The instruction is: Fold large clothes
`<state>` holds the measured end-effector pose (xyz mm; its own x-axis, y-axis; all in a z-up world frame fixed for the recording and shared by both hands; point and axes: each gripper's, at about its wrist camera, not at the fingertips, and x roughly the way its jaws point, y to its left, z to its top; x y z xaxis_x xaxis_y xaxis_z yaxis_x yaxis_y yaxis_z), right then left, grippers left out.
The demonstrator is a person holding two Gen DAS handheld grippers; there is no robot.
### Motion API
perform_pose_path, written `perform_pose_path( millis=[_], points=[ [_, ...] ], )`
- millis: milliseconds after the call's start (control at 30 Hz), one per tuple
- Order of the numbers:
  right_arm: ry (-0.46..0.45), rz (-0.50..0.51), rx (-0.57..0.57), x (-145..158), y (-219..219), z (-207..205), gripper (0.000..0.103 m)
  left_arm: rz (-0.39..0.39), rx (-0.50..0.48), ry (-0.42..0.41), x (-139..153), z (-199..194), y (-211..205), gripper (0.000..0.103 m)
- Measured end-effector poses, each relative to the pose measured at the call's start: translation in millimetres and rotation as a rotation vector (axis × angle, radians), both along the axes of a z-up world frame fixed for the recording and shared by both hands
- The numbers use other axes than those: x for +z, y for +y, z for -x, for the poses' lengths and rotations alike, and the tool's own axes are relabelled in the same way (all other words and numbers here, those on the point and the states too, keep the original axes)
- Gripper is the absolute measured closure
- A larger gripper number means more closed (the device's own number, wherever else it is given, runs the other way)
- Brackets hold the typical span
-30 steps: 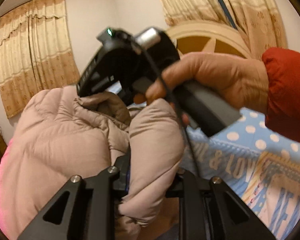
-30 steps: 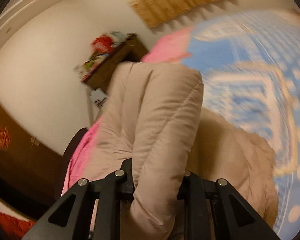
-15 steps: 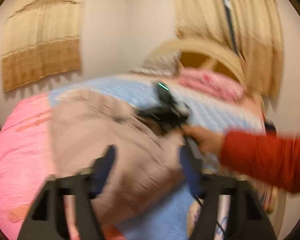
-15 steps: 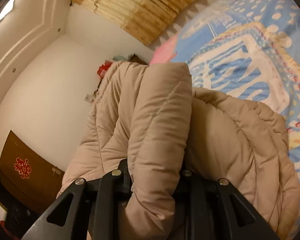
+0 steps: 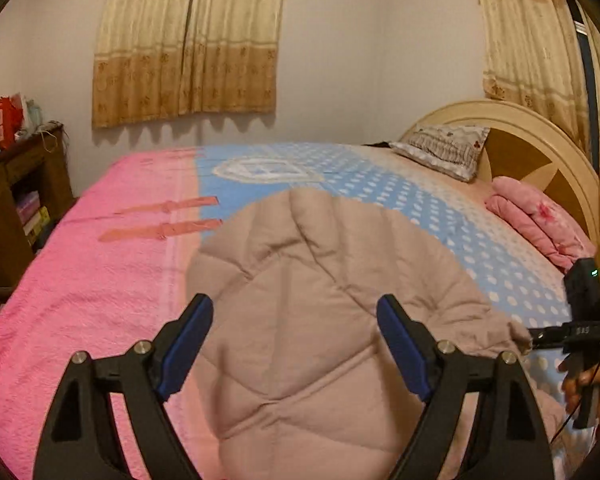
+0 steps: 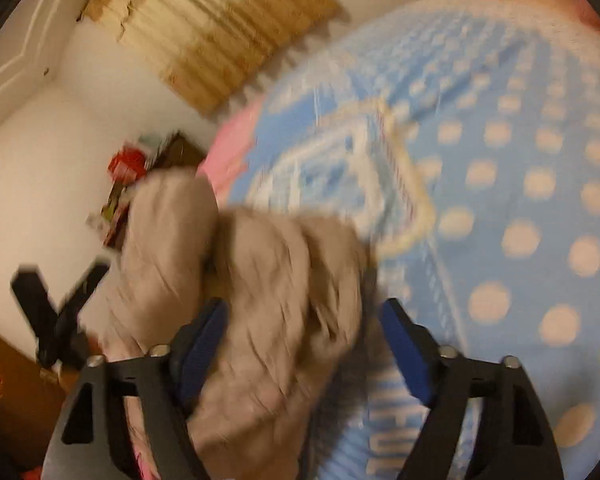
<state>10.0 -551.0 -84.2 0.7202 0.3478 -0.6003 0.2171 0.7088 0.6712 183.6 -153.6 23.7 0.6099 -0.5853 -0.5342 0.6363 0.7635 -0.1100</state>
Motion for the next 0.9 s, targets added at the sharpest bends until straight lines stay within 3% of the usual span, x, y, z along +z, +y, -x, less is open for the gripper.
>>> perform_pose_path(
  millis=[100, 167, 233, 300, 333, 433, 567, 667, 800, 900],
  points=[
    [-0.044, -0.065, 0.052, -14.0, 12.1, -30.8, 0.03, -0.005, -0.033, -0.014, -2.4, 6.7, 2.7, 0.017],
    [-0.068, -0.002, 0.121, -9.7, 33.9, -55.1, 0.049, -0.015, -0.08, -0.023, -1.6, 11.8, 0.5, 0.017],
    [-0.112, 0.101, 0.228, -0.4, 67.3, -83.1, 0.058, -0.04, -0.097, -0.064, -1.6, 16.9, -3.8, 0.017],
    [-0.161, 0.106, 0.326, -5.1, 88.3, -104.3, 0.066, -0.055, -0.102, -0.092, -3.0, 18.3, -10.5, 0.016],
    [-0.142, 0.072, 0.338, -17.7, 88.5, -113.6, 0.068, -0.045, -0.119, -0.069, -5.6, 16.3, -15.3, 0.015],
    [-0.091, -0.191, 0.347, -67.8, 69.6, -132.3, 0.076, -0.05, -0.152, -0.042, -14.1, 19.6, -34.8, 0.015],
    [-0.047, -0.229, 0.371, -77.9, 59.5, -114.7, 0.079, -0.162, -0.368, -0.111, -25.2, 64.4, -79.0, 0.015],
    [-0.066, -0.236, 0.342, -81.7, 47.4, -85.8, 0.081, -0.185, -0.481, -0.117, -37.9, 82.3, -91.2, 0.015],
    [-0.034, -0.108, 0.245, -65.5, 31.2, -45.5, 0.079, -0.224, -0.533, -0.141, -48.4, 94.6, -92.8, 0.015],
    [-0.04, 0.096, 0.093, -28.2, 16.3, -8.7, 0.074, -0.257, -0.513, -0.205, -51.3, 103.8, -93.6, 0.014]
  ],
)
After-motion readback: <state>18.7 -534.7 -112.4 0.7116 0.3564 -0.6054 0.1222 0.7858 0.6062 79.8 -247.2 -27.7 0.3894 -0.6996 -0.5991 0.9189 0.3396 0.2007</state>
